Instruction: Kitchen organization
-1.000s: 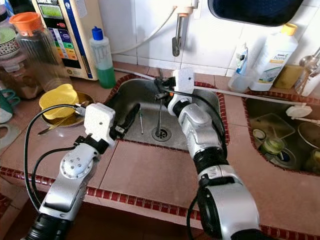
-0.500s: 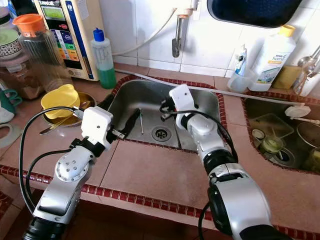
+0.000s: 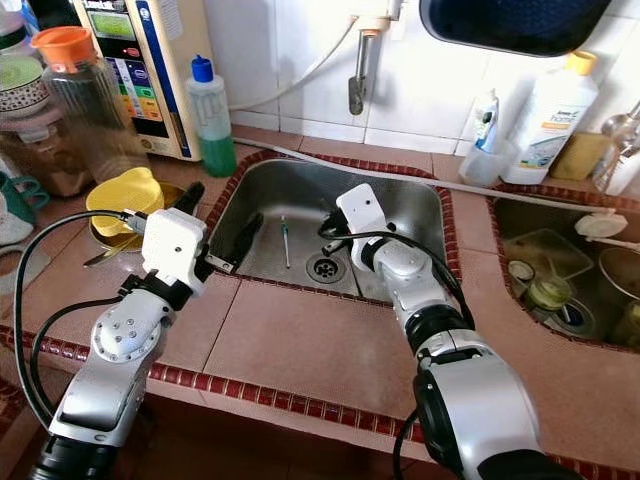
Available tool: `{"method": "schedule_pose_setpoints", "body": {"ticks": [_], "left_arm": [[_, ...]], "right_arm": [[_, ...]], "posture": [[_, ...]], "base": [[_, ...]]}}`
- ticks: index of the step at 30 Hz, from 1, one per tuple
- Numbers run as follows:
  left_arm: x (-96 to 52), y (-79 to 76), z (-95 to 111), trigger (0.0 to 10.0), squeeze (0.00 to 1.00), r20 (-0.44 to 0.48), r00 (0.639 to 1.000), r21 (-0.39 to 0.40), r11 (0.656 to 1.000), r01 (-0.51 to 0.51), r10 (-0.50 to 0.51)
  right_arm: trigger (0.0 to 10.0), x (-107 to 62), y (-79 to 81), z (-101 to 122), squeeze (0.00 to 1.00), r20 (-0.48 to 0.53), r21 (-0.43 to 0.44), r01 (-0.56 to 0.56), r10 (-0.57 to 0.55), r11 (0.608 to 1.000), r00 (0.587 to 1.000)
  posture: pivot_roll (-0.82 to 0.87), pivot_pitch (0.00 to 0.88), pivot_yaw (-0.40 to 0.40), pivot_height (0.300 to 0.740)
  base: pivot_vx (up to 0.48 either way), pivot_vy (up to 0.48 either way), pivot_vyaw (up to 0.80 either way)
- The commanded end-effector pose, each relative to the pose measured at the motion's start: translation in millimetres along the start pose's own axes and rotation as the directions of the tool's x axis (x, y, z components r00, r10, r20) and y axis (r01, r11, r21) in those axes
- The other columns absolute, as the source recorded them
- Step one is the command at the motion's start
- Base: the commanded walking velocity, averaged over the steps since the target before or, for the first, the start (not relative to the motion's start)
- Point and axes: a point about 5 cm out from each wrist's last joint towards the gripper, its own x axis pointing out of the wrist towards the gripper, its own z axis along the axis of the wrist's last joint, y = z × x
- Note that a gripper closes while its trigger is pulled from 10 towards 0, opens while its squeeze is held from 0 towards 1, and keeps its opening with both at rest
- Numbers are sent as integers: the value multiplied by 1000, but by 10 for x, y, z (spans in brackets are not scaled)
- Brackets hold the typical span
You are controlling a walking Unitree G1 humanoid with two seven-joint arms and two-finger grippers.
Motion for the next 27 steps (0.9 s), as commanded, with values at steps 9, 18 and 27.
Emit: {"method": "schedule_pose_setpoints", "body": {"ticks": [9,18,27], "left_arm": [[0,22,56,10000,1000,12,1000,18,1000,-17,16],[22,108,13,10000,1000,-20,997,65,995,-73,75],[-1,683,-199,10000,941,-158,907,210,911,-355,390]], "right_arm": [[10000,3,0,-1,1000,-7,17,-13,13,1000,1000],[10000,-11,-33,1,1000,1,38,-5,5,999,1000],[10000,15,81,286,1000,224,173,-166,125,971,966]], "posture": [[183,52,-12,740],[174,49,-4,740],[154,48,0,740]], "base": [[0,0,0],[0,0,0],[0,0,0]]}}
